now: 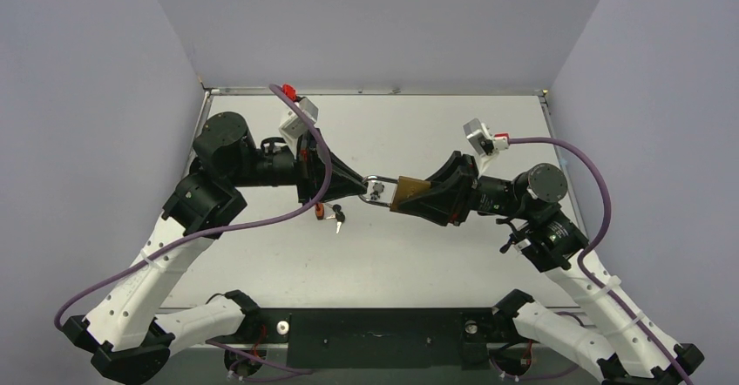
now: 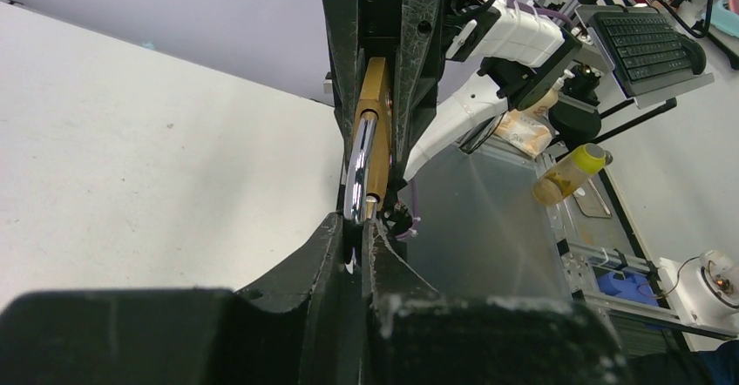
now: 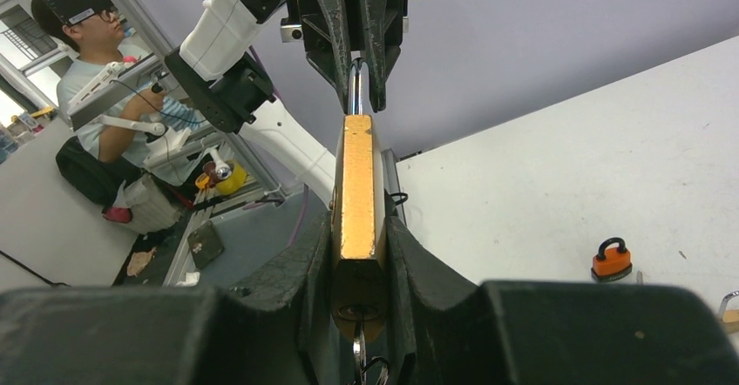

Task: Lock with the key
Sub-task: Lock the lock.

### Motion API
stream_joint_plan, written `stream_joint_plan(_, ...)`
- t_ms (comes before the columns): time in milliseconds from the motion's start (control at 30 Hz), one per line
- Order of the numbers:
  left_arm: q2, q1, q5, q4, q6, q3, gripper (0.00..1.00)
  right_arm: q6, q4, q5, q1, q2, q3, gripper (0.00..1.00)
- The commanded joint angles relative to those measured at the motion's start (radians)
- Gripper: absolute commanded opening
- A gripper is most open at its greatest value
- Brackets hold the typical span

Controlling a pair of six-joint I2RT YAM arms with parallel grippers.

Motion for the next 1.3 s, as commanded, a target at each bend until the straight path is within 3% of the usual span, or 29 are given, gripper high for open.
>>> stream_joint_plan(0, -0.014, -0.004, 0.002, 0.036, 0.019, 0.001, 0.00, 0.026, 0.106, -0.001, 0.006, 0.007, 0.066, 0.00)
stream_joint_plan(767, 0.042, -0.136, -0.106, 0.184, -0.121, -0.094, 0.00, -0.023, 0.118, 0.156, 0.064, 0.099, 0.088, 0.00)
stream_joint_plan(1267, 0.050, -0.189, -0.202, 0.039, -0.067, -0.099, 0.00, -0.065, 0.025, 0.240, 0.064, 0.174, 0.182, 0.00)
